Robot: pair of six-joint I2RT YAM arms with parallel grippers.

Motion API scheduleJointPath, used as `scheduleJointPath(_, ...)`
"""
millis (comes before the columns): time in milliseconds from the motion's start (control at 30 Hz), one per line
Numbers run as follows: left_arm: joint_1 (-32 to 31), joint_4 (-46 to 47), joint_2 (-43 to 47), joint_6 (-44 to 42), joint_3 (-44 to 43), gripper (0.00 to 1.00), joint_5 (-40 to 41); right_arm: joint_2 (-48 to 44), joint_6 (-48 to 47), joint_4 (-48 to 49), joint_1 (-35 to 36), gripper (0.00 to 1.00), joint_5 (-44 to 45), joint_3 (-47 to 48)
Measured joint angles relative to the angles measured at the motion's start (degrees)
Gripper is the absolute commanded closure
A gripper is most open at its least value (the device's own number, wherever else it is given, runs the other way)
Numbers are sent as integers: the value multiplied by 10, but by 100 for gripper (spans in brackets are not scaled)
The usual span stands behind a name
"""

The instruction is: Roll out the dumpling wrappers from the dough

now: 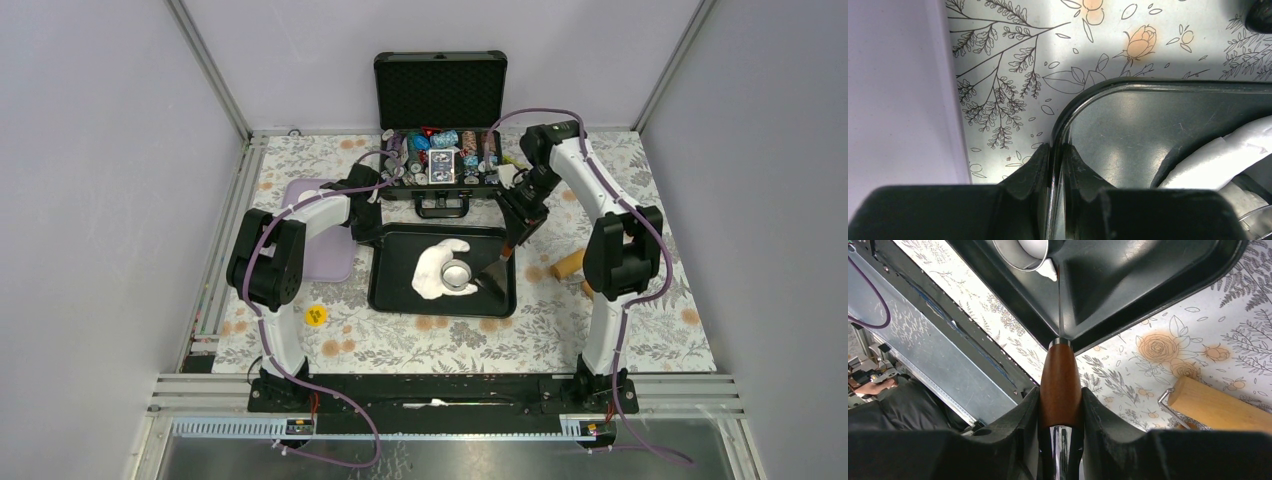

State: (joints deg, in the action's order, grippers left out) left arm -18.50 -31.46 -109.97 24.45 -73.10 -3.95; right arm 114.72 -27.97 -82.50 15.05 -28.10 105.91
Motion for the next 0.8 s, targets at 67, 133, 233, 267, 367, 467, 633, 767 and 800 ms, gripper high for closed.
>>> scheduleJointPath(67, 0, 0, 0, 0, 0, 100, 0, 0, -2, 0, -6, 100, 0, 0)
scheduleJointPath(133, 0, 0, 0, 0, 0, 100, 0, 0, -4, 0, -11, 100, 0, 0)
scheduleJointPath(233, 0, 0, 0, 0, 0, 100, 0, 0, -10, 0, -16, 100, 0, 0)
scheduleJointPath(267, 0, 0, 0, 0, 0, 100, 0, 0, -11, 0, -16, 100, 0, 0)
scheduleJointPath(367, 0, 0, 0, 0, 0, 100, 0, 2, -19, 0, -16, 100, -1, 0)
scheduleJointPath(467, 0, 0, 0, 0, 0, 100, 0, 9, -27, 0, -13, 100, -1, -1)
scheduleJointPath(633, 0, 0, 0, 0, 0, 100, 1, 18, -36, -3, 6, 100, -9, -5)
scheduleJointPath(767, 3, 1, 0, 0, 0, 100, 5, 19, -42, -5, 24, 100, -12, -5)
scheduleJointPath(800, 3, 1, 0, 0, 0, 100, 5, 19, -45, -4, 27, 100, -13, -5)
